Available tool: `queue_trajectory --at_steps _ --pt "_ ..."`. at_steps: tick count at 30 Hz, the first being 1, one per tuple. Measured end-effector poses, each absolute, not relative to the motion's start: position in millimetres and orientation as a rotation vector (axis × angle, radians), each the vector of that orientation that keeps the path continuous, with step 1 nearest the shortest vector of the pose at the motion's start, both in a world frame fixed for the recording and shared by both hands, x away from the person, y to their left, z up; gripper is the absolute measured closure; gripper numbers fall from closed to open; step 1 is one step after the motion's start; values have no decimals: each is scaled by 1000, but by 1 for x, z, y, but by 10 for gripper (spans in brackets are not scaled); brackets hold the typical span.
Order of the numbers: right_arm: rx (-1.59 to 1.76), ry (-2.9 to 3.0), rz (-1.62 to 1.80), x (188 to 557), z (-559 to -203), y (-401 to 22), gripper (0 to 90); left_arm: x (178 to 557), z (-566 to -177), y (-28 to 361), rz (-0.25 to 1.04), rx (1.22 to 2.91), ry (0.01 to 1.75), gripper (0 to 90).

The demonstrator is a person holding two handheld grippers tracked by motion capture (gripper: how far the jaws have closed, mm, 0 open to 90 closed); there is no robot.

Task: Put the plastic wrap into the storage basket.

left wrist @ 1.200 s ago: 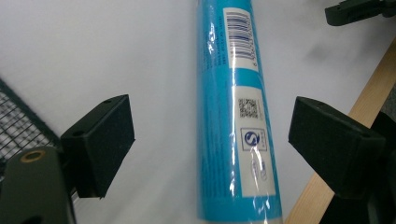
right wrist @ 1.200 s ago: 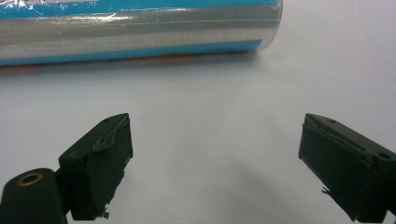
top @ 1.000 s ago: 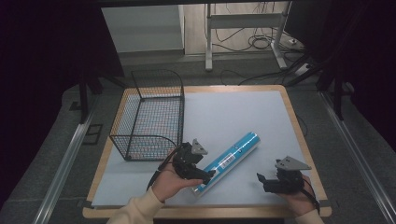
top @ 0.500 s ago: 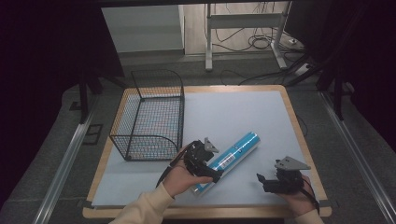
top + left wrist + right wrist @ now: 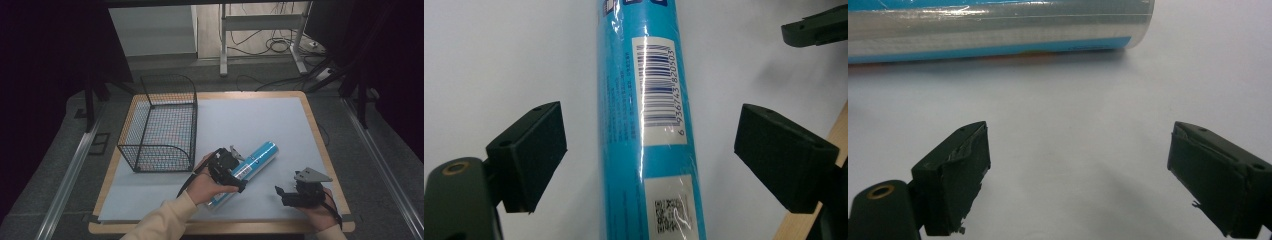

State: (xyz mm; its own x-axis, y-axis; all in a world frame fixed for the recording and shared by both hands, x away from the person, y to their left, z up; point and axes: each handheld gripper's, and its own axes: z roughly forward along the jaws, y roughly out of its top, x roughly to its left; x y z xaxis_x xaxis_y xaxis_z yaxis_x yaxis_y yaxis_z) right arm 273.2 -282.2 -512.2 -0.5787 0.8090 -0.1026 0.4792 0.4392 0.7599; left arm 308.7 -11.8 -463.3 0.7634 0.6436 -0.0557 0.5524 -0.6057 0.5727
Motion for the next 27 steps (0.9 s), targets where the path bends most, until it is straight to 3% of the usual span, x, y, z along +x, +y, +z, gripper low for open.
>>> queue_trajectory --at_steps 27 --pt "1090 2246 947 274 -514 -283 106 345 -483 -52 148 2517 924 169"
